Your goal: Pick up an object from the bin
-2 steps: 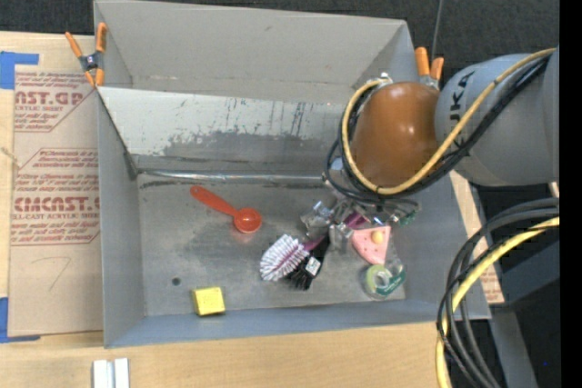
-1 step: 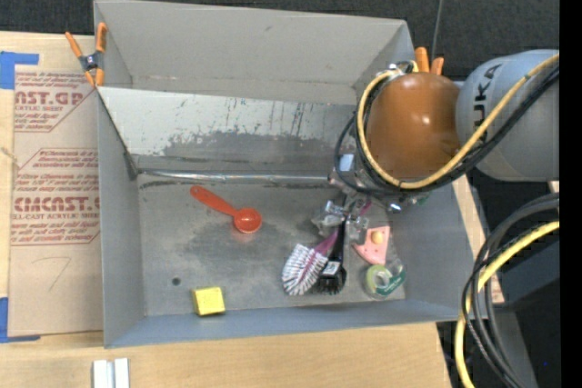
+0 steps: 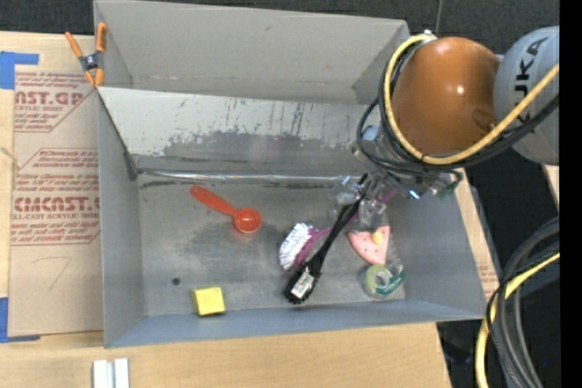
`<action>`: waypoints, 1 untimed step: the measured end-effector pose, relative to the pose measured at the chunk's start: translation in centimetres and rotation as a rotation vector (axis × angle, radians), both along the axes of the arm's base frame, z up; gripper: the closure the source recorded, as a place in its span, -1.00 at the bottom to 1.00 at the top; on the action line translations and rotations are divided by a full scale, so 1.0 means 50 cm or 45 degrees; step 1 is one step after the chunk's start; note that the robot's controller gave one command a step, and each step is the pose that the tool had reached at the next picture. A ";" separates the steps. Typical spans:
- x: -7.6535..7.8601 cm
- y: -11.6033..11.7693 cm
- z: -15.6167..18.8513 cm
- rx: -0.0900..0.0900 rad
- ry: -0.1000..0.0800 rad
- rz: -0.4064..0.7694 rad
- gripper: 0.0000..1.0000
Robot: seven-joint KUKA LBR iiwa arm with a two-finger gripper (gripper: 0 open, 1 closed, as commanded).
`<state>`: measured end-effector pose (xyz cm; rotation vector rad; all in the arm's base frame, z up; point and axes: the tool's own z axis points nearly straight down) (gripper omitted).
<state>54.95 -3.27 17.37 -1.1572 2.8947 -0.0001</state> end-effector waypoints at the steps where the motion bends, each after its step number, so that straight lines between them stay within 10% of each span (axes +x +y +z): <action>1: 0.030 -0.015 0.109 -0.002 0.009 0.286 1.00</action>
Offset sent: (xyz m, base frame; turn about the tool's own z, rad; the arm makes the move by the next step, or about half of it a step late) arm 0.0033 -0.0019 -0.0072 -0.0174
